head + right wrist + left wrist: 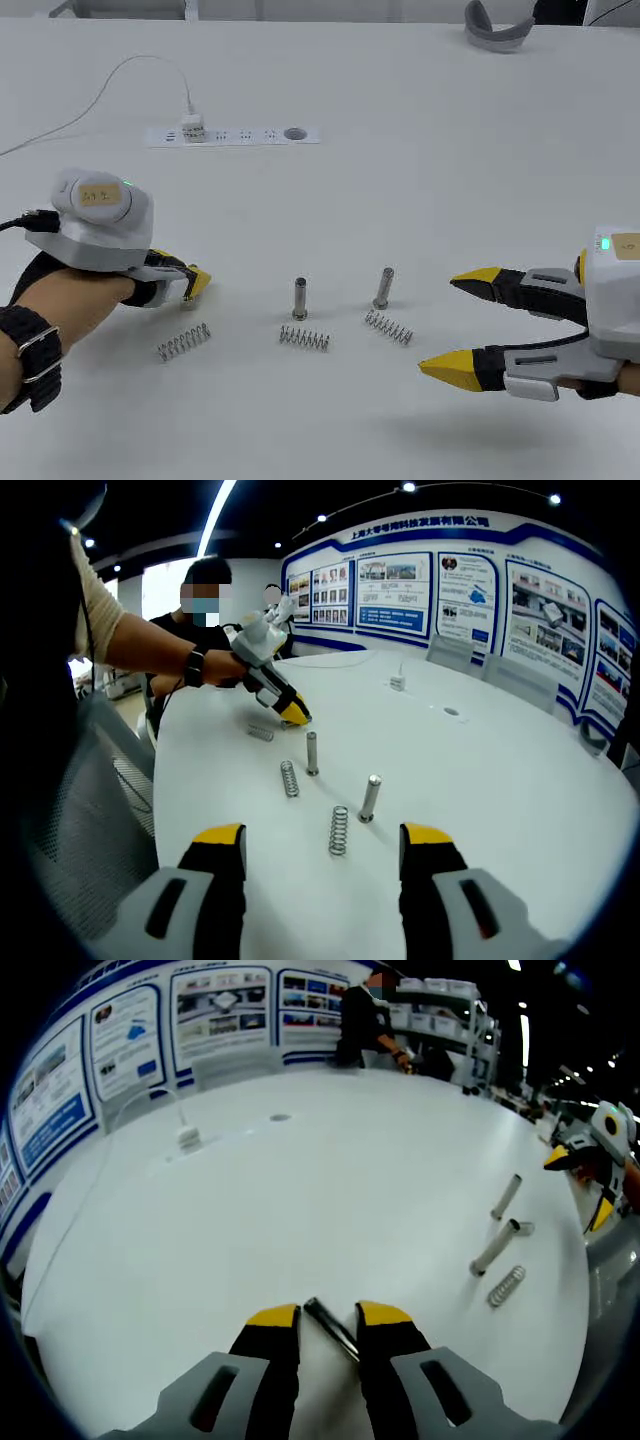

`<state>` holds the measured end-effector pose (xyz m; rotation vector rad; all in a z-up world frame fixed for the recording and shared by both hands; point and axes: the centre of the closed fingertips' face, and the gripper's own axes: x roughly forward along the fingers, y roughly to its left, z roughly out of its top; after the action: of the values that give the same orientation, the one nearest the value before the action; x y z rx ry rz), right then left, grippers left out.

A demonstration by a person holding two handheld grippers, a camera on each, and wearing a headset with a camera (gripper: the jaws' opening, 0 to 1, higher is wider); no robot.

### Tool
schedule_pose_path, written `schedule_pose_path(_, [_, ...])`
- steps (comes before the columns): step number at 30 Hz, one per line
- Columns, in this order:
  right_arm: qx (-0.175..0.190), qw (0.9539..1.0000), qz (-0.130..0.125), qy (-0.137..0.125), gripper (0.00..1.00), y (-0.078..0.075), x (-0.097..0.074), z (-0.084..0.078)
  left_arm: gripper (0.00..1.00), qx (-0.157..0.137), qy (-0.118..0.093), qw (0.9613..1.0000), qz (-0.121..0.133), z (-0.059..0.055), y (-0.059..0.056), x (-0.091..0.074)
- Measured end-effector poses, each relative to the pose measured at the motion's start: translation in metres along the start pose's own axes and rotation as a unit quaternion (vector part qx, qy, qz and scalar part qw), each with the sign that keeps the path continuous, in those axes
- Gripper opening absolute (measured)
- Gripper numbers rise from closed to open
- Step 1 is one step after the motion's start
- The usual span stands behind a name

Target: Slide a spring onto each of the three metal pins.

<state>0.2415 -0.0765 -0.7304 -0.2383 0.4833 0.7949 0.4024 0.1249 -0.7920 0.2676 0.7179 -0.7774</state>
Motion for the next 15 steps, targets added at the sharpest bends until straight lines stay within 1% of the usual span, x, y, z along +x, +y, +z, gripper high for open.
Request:
schedule_pose_path(6, [0.001,1.0000,-0.002,0.000,0.63,-0.0009,-0.0005,0.0000,0.22,0.008,0.006,0.9999,-0.001,-0.0002,-0.0019,0.0031])
schedule_pose_path(10, [0.002,1.0000,-0.002,0.000,0.63,-0.0009,-0.0001,-0.0002,0.18,0.021,0.008,0.9997,0.000,0.0009,-0.0034,0.0045])
schedule_pose_path(15, [0.002,1.0000,-0.001,0.001,0.63,-0.0006,0.0005,-0.0009,0.17,0.028,0.009,0.9996,0.002,0.0055,-0.0046,0.0083])
